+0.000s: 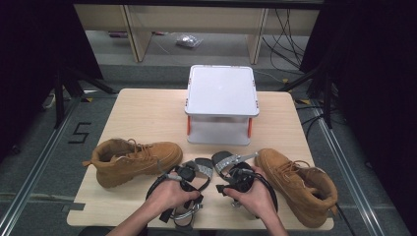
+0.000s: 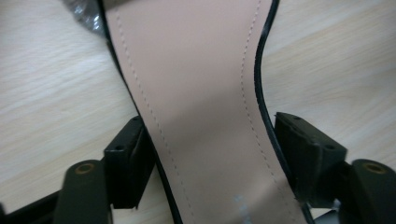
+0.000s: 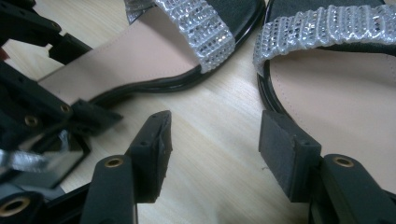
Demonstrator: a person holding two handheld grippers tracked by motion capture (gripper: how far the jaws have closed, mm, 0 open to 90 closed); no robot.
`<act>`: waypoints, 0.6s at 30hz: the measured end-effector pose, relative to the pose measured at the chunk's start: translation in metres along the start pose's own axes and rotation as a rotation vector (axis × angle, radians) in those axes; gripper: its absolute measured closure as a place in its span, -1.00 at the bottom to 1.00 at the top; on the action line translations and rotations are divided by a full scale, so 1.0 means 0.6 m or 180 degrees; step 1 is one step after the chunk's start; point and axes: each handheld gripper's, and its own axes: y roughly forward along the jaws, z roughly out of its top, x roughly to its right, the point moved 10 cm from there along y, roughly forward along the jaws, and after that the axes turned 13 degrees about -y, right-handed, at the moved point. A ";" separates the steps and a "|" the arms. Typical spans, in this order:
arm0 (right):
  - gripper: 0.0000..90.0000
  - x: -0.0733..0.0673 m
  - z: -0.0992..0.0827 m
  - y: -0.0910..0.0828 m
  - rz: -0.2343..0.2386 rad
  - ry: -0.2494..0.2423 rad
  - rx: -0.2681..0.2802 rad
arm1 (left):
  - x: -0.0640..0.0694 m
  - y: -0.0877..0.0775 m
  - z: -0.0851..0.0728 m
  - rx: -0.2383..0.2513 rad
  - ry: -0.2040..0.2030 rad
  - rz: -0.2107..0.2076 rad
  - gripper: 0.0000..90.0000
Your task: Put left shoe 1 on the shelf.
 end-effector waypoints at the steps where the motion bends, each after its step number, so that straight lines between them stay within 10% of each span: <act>1: 0.00 0.000 0.000 0.000 0.0003 -0.0007 0.0008 | -0.004 -0.003 -0.001 -0.0025 0.0019 0.0026 -0.28; 18: 0.00 0.007 0.006 -0.007 -0.0048 -0.0032 0.0143 | -0.039 -0.018 0.015 0.0483 0.0034 0.0126 -0.06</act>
